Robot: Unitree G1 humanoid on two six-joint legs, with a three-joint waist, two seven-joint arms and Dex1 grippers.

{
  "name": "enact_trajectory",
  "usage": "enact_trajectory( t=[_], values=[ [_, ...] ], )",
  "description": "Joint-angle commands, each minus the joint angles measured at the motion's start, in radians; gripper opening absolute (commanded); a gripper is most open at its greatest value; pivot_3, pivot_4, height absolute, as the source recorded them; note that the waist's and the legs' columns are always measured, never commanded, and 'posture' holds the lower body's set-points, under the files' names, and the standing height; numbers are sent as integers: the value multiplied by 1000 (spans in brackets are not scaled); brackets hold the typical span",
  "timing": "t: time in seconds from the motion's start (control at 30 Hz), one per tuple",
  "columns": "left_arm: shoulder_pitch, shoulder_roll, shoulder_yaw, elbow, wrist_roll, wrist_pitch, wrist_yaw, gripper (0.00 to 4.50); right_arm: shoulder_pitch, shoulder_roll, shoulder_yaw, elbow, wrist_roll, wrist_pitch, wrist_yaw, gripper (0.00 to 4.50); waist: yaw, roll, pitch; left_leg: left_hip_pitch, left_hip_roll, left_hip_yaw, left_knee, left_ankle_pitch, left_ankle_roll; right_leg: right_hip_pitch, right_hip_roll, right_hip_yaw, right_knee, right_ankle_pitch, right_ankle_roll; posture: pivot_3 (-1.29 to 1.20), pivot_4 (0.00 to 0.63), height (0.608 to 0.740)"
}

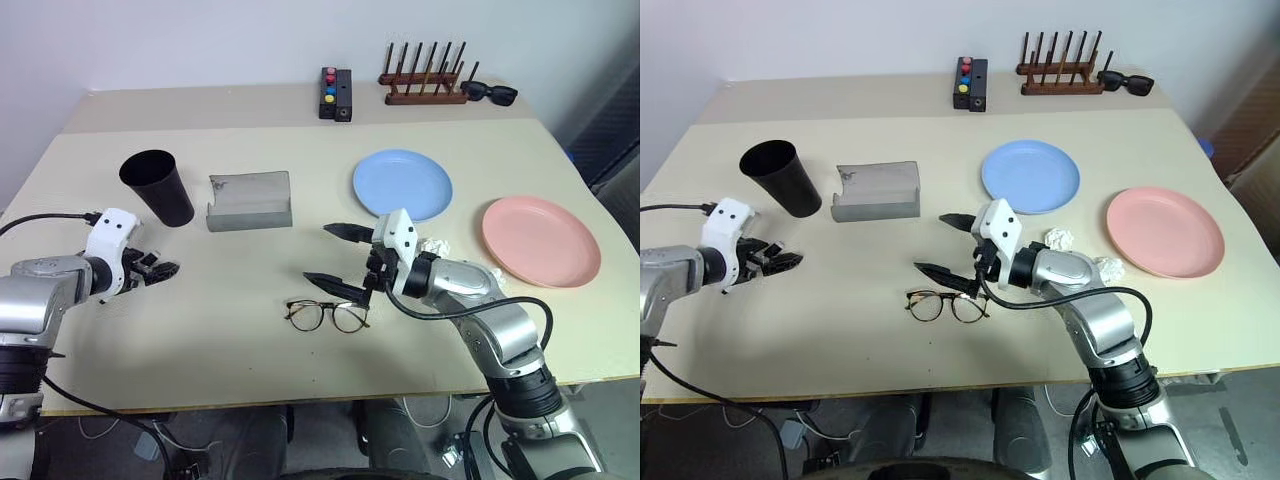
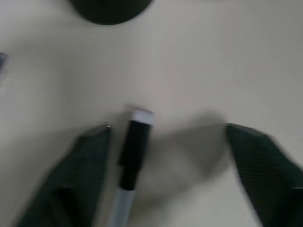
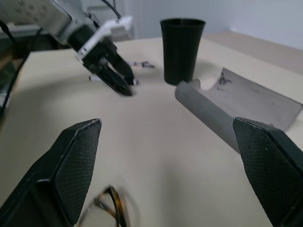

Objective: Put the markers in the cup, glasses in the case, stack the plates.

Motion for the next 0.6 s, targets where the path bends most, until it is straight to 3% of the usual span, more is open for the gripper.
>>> enact_trajectory(
  t=[0.03,0.13,0.37,0.47,0.6],
  values=[
    [0,18,19,13,25,21,8,1663,-20,5,-9,-39,20,2,-10,4500,-2,0,0,0,0,0,0,0,0,0,0,0,0,0,0,0,150,739],
    [10,15,37,11,25,33,16,133,-21,5,-6,-40,24,5,-11,4500,-4,0,0,1,0,0,0,0,0,0,0,0,1,0,0,0,150,739],
    [75,-17,147,-99,8,-40,55,51,-30,16,10,-23,20,-5,-13,4500,-9,0,0,0,0,0,0,0,0,-1,0,0,1,0,1,0,150,739],
    [122,-85,283,-270,-62,-216,20,51,-46,29,24,8,-2,-27,-18,4500,-4,-1,0,0,0,0,0,0,0,-1,-1,0,0,0,0,0,150,739],
    [106,-174,397,-381,-172,-300,15,51,-74,64,24,47,-19,-69,-36,4500,3,-1,0,-1,0,0,0,0,-1,-1,-1,0,-1,0,-1,0,150,739]
  ],
)
